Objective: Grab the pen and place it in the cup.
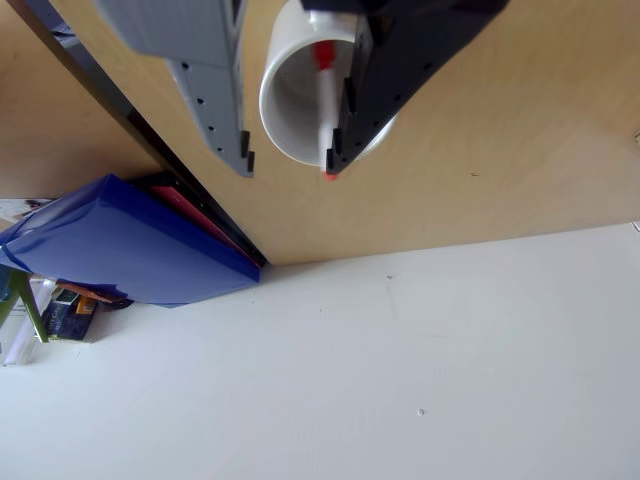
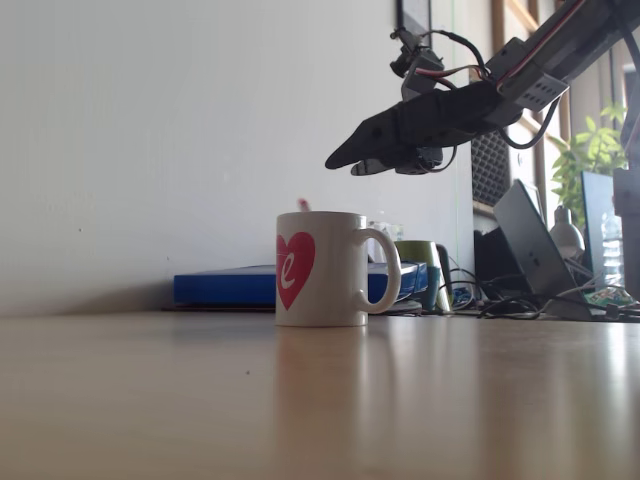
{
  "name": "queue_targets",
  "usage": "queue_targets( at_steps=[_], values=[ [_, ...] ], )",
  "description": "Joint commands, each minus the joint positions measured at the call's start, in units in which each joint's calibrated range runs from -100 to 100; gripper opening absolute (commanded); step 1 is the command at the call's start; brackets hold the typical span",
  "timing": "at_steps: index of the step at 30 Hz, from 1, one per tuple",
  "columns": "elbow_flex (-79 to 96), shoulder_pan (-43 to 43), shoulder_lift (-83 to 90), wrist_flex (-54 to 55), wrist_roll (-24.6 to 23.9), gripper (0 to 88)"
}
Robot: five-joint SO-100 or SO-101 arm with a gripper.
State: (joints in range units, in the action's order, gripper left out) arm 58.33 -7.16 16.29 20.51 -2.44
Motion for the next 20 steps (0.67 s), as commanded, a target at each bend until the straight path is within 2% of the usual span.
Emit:
queue_targets(
  at_steps=[1,20],
  values=[
    [-2.8,0.4,0.2,-0.3,0.2,19.5],
    [-2.3,0.5,0.2,-0.3,-0.2,19.5]
  ],
)
